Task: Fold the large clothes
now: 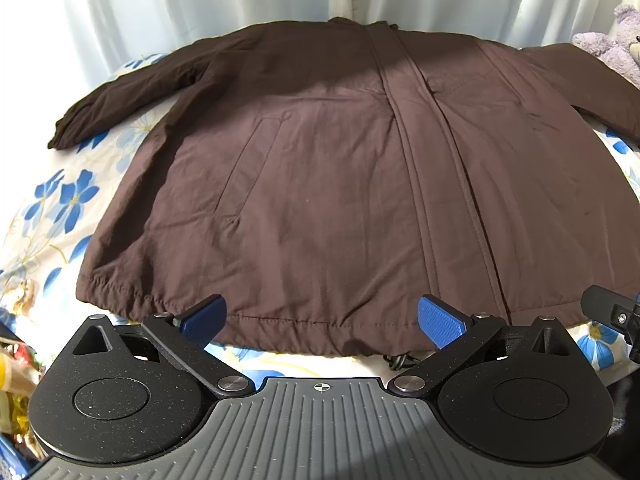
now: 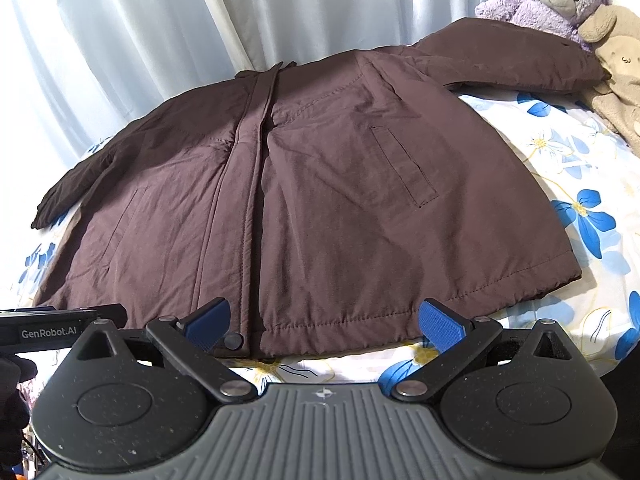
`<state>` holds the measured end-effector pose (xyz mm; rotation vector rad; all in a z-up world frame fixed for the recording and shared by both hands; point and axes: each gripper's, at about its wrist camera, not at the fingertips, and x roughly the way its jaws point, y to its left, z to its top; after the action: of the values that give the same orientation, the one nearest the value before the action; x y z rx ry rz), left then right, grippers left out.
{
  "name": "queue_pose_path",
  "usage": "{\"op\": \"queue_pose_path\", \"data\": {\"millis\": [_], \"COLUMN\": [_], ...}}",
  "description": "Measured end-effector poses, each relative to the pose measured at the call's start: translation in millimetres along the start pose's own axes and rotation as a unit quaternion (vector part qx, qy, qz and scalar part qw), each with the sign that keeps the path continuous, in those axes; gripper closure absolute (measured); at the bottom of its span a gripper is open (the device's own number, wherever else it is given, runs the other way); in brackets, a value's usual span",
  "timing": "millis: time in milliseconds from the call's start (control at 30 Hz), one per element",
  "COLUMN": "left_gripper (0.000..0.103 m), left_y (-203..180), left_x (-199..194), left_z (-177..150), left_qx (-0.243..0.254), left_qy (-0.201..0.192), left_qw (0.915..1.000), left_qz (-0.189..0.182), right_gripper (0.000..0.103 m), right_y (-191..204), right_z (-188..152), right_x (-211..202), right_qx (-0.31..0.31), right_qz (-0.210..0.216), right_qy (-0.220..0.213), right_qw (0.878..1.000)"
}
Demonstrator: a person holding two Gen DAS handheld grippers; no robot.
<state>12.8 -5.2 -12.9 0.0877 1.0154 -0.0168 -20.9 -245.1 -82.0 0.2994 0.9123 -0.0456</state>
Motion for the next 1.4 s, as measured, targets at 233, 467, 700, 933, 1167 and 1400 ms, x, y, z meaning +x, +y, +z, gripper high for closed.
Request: {"op": "queue_pose_path", "data": {"millis": [233,467,700,933,1167,1400], "left_gripper": [0.000,0.000,0.000,0.000,0.000,0.000], "left_y": [-0.1,-1.0,-3.3,-4.6,-5.6,-8.5], "left_x": [1.0,3.7,7.9,12.4,20.9,29.1], "left_z": [-0.1,0.3,2.6,4.7,8.3,17.7], "left_qx": [0.000,-0.002,0.003,0.003,-0.003,-0.002], "left_qy": [0.005,0.012,0.017,0.024,0.038,0.047], "left_qw": [1.0000,0.9999,0.9998,0.9997,0.9991,0.9988], "left_qz": [-0.002,-0.002,-0.004,-0.007,-0.018,-0.015], "right_gripper": [0.002,0.002,0.002,0.002,0.002,0.002], "right_y": [-4.2,-6.3,-11.4,-25.8,-34.3,-60.0], "right_z": [0.5,-0.9,-1.9,-2.0,-0.1,24.0], "right_x": [0.9,-1.0,-0.7,-1.2,11.7,24.8], "right_qx": [0.014,0.017,0.037,0.063,0.085,0.131], "right_qz": [0.018,0.019,0.034,0.091,0.121,0.114], "right_qy": [0.003,-0.006,-0.011,-0.027,-0.006,-0.022], "right_qw": [1.000,1.000,0.999,0.993,0.989,0.984]}}
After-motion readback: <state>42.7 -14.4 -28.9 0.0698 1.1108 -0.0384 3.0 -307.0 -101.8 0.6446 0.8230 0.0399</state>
